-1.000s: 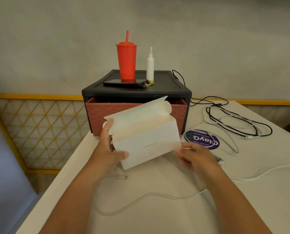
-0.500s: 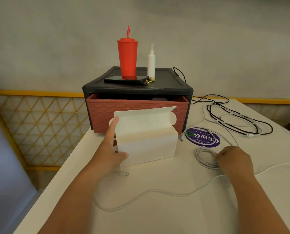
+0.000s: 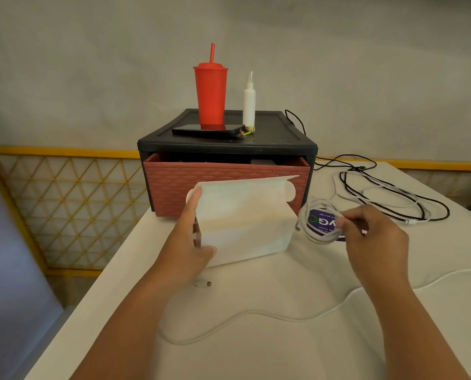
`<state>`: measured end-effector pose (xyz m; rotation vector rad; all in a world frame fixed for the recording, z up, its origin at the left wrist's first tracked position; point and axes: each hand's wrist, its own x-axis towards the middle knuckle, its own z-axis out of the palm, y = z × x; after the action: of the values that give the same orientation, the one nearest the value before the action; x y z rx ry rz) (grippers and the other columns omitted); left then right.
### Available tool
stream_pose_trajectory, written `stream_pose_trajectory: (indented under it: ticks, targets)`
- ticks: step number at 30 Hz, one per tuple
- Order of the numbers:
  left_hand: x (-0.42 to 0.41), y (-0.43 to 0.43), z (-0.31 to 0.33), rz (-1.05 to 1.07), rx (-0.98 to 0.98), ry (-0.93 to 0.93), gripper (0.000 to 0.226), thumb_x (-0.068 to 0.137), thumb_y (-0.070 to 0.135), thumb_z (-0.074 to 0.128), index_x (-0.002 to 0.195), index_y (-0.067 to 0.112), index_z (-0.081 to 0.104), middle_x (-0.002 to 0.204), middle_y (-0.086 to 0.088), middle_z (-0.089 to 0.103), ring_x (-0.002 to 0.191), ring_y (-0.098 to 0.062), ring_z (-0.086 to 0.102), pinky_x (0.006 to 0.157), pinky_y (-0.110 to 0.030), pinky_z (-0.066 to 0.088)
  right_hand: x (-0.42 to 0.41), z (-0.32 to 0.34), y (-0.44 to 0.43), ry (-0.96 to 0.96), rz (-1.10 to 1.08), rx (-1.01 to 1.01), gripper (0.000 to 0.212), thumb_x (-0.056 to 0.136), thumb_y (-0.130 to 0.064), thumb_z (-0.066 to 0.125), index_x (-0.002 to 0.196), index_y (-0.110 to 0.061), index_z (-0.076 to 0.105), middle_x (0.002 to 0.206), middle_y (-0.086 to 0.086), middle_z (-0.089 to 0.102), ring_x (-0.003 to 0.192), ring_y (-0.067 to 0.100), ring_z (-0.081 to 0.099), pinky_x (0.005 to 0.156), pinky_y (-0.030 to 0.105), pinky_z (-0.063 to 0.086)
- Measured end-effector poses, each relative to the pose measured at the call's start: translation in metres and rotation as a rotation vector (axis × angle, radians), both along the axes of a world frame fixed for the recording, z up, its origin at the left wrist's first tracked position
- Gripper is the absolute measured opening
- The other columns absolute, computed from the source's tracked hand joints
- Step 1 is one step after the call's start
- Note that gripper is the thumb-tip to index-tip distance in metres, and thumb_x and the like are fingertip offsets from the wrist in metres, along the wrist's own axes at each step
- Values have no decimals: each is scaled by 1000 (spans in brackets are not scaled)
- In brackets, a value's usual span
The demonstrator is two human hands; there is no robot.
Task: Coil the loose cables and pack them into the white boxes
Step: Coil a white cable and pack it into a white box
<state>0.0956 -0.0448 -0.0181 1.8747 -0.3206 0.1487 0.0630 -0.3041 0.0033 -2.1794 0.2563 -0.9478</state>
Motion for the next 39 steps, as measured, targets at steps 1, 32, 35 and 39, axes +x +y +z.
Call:
stream_pose_trajectory:
  ticks: [1,32,35,39]
  targets:
    - [-1,-1,1,-23,8,13,101,82,-8,61,115,73,10,137,20,33,104,4,50,70,-6,45,-1,0,7,-76,22,-34,9,85,-9,63,81,-16,61,77,-4,59,65,5,51,60,6,36]
    - [-8,-2,7,-142,77,95,101,82,-4,65,114,75,11,147,6,35,131,-11,38,90,-23,44,15,-25,19,-206,202,-469,15,82,-13,52,75,-9,65,72,2,66,64,21,59,55,22,44]
    - [-5,-1,5,-114,70,100,100,83,-5,63,115,73,10,148,10,33,132,-10,35,82,-18,44,11,-25,19,-19,293,-423,34,84,-32,40,79,-13,67,76,4,67,76,23,58,62,24,37]
    - [-1,-1,0,-79,94,82,101,84,-3,63,127,68,6,151,14,25,134,-8,31,76,-12,43,9,-25,25,59,319,-420,30,82,-33,47,86,-14,69,84,4,68,87,23,56,70,25,36]
